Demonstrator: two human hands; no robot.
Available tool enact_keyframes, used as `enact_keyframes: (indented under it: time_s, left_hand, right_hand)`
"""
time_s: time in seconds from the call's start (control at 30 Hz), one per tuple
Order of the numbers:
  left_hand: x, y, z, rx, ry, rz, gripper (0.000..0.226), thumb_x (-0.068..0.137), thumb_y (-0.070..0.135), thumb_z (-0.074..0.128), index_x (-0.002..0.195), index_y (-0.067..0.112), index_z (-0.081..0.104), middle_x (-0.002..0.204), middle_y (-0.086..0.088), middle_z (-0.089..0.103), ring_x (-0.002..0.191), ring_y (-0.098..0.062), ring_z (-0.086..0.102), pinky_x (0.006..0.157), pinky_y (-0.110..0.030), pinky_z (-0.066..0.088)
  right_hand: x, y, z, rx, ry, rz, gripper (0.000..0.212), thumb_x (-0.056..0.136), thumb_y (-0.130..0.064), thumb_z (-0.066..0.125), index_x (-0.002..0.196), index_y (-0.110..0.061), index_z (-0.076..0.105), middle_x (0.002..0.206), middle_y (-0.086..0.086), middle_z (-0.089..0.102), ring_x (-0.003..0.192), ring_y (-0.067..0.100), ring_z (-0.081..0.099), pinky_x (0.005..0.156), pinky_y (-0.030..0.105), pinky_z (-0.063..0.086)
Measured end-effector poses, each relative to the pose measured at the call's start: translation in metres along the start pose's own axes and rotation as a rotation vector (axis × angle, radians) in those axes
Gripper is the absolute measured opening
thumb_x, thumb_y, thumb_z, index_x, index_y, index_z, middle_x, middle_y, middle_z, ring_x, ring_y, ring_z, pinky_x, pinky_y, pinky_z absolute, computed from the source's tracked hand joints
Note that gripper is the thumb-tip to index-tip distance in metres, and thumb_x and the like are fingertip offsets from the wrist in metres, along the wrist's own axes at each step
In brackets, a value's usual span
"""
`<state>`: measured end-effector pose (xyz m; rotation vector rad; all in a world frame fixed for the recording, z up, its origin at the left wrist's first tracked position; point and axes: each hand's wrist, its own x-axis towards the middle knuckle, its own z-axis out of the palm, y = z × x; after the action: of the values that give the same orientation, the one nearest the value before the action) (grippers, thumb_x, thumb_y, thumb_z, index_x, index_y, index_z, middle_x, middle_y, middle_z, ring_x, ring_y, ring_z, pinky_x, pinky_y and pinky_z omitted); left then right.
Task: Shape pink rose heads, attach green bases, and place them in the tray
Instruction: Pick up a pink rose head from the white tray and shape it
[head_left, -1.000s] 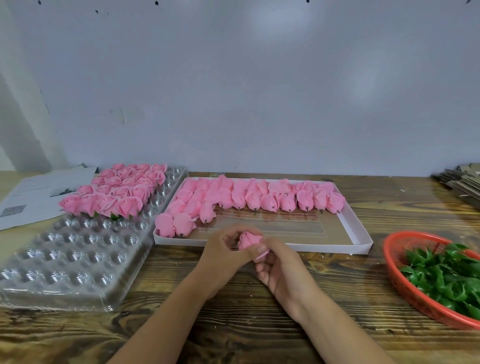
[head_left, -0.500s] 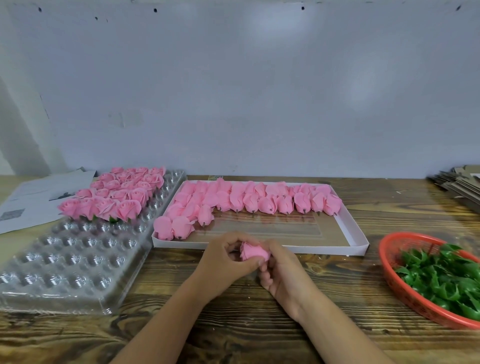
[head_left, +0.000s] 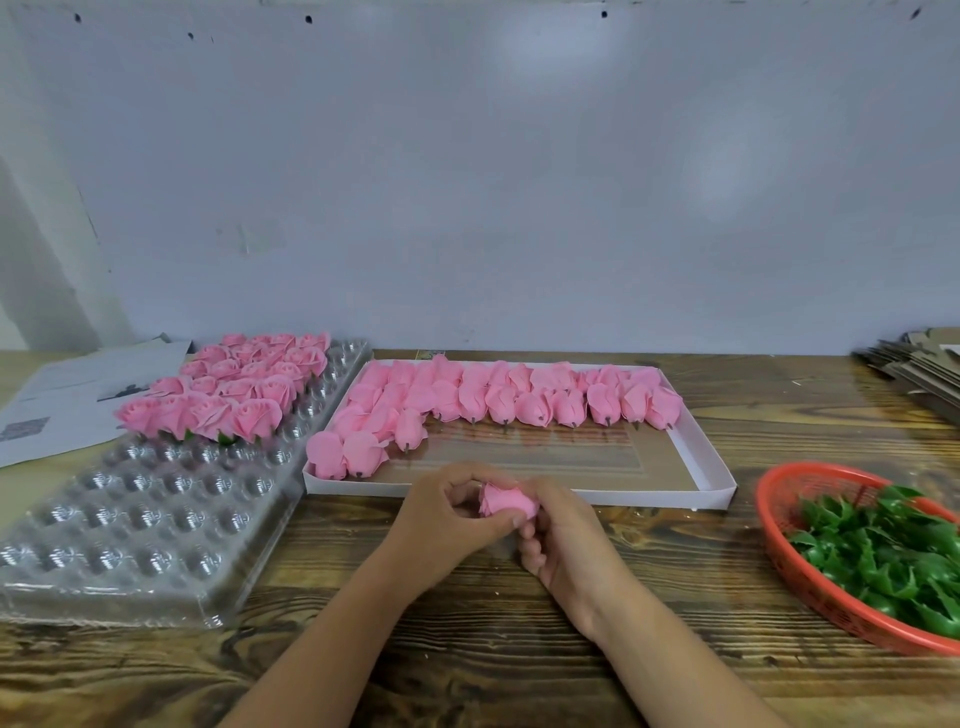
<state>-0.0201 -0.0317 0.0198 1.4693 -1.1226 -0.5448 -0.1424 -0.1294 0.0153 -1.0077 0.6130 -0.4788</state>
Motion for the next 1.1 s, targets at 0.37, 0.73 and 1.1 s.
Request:
enact_keyframes:
  time_s: [0.37,0.73,1.1]
  left_hand:
    - [0.0004,-0.0005,0.003,-0.082,0.01,-0.041,0.027,0.082,0.005,0.082,0.099,0.026,0.076,0.1,-0.001,0.077,0.098,-0.02,0.072,0.088,-0.029,0.058]
    - [0.0017,-0.0031,0.0025,-0.078,0.056,-0.046,0.027,0.078,0.003,0.084,0.1,0.017,0.078,0.1,0.001,0.079,0.098,-0.014,0.074,0.09,-0.027,0.058]
    - [0.0012,-0.0042,0.0012,-0.029,0.046,-0.044,0.026,0.079,0.01,0.084,0.1,0.024,0.078,0.1,0.005,0.079,0.098,-0.013,0.074,0.09,-0.03,0.059]
  right_hand:
    - [0.0,-0.0006,-0.0008,-0.022,0.012,-0.038,0.019,0.092,-0.02,0.059,0.076,-0.018,0.07,0.059,-0.002,0.049,0.048,0.008,0.04,0.042,0.018,0.035]
    - [-0.0034,-0.0031,0.0019,-0.065,0.017,-0.046,0.034,0.094,-0.024,0.061,0.063,-0.029,0.074,0.059,-0.004,0.051,0.05,0.007,0.042,0.046,0.018,0.034]
    - [-0.0037,-0.0047,-0.001,-0.106,0.006,0.0,0.02,0.094,-0.027,0.06,0.078,-0.018,0.067,0.059,-0.002,0.05,0.05,0.009,0.041,0.046,0.019,0.034]
